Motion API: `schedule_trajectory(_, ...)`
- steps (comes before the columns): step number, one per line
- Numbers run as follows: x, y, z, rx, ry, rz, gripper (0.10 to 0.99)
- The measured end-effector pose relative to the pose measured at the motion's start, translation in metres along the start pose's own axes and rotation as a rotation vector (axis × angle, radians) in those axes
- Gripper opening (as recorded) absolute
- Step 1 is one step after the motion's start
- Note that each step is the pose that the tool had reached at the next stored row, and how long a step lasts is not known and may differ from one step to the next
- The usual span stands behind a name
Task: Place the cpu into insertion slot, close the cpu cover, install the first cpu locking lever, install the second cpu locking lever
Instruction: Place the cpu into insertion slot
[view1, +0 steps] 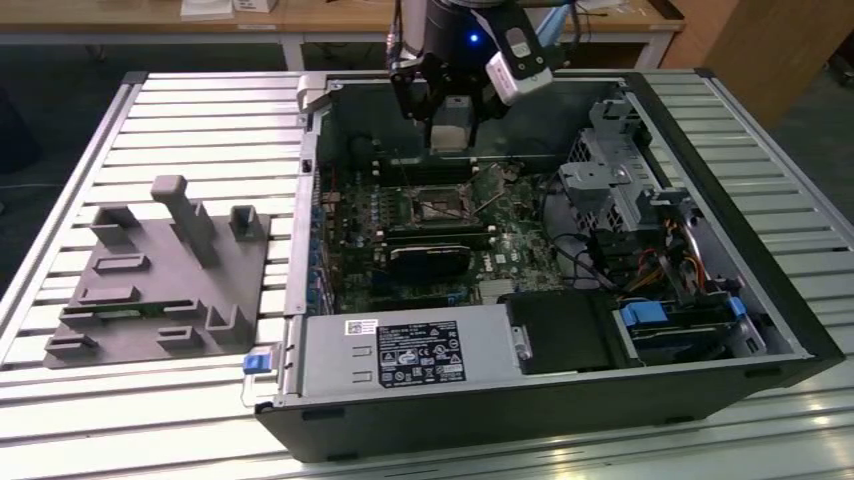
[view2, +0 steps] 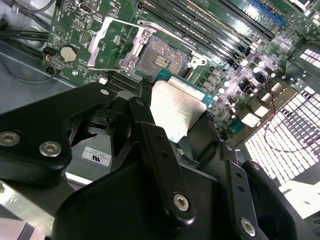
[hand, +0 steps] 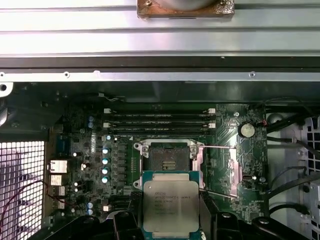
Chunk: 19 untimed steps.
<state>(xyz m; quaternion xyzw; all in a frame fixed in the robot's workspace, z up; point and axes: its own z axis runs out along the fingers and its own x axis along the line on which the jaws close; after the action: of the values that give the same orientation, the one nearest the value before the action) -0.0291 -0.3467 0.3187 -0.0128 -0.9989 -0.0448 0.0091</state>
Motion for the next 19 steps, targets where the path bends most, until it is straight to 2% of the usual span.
schedule_trajectory(19,-0.0004,-0.0018,0.0202,0.000,0.0000,0.000,0.541)
